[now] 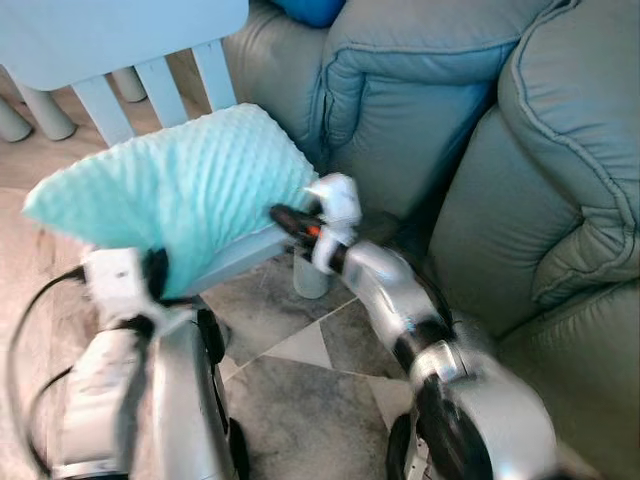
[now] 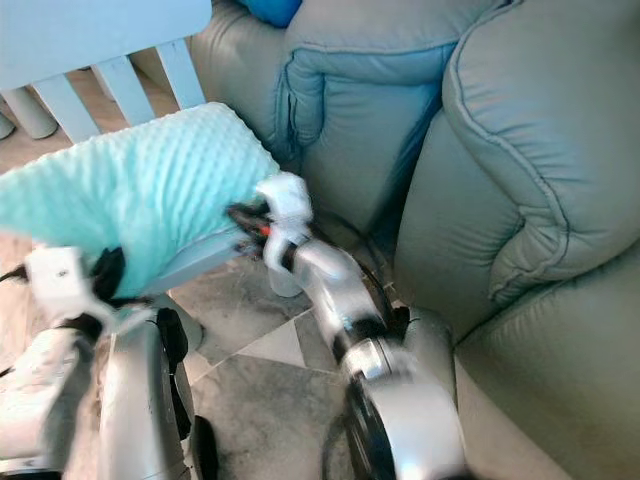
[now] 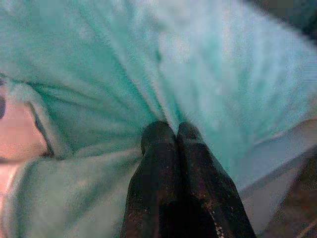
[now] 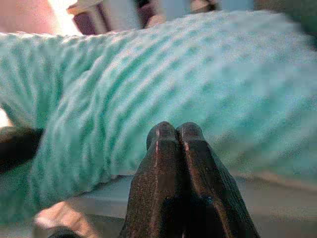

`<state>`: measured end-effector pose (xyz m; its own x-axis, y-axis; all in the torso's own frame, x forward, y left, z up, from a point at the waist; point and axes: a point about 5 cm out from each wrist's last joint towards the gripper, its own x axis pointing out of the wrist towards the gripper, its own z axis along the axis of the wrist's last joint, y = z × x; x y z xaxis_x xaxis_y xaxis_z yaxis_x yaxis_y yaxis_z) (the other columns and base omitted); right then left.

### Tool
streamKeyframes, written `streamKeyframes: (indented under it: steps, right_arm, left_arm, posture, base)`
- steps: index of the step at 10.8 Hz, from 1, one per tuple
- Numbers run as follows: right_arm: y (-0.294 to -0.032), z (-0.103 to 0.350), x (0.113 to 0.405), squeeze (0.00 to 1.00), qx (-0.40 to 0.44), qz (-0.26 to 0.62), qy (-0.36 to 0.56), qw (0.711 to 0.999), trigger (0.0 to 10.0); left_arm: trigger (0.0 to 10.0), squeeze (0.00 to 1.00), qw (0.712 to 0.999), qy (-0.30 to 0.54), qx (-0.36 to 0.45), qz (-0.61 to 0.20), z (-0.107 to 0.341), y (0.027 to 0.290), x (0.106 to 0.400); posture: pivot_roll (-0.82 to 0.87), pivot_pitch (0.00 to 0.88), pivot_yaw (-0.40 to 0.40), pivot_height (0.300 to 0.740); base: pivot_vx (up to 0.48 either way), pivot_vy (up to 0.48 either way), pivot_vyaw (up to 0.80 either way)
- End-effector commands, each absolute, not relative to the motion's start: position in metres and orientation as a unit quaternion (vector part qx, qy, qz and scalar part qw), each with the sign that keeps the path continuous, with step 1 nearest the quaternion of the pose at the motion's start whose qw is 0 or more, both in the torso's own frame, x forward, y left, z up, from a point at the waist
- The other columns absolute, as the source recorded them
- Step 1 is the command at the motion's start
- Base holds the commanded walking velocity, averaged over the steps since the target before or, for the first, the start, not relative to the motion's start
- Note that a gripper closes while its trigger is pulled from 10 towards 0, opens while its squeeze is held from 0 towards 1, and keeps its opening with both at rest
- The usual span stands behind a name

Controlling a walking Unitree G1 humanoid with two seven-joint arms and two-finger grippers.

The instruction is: Move the pillow to the sofa

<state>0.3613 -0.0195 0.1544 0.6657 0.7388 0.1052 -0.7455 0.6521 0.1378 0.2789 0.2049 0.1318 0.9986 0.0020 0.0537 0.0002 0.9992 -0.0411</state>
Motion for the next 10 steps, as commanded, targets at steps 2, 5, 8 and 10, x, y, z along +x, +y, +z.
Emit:
streamKeyframes:
  steps: [2,5,8,10]
  right_arm:
    - [-0.017,0.174,0.350,0.00,0.105,0.408,-0.091,0.902,0.0]
    - [-0.034,0.189,0.338,0.00,0.097,0.367,-0.125,0.917,10.0]
    - [-0.050,0.189,0.330,0.00,0.088,0.335,-0.112,0.931,10.0]
    - [-0.052,0.190,0.328,0.00,0.088,0.328,-0.108,0.934,10.0]
  left_arm:
    - [10.0,0.00,0.998,-0.052,-0.022,-0.024,0.141,0.186,0.285]
    - [10.0,0.00,0.998,-0.046,-0.031,-0.031,0.132,0.176,0.286]
    - [10.0,0.00,0.998,-0.043,-0.042,-0.028,0.126,0.172,0.287]
    - [10.0,0.00,0.998,-0.039,-0.045,-0.027,0.123,0.171,0.287]
  posture:
    - [0.02,0.166,-0.030,0.359]
    - [-0.03,0.130,-0.033,0.414]
    - [-0.05,0.107,-0.036,0.459]
    - [-0.06,0.099,-0.034,0.499]
  base:
    - [0.000,0.000,0.00]
    - [0.000,0.000,0.00]
    - [0.000,0.000,0.00]
    - [0.000,0.000,0.00]
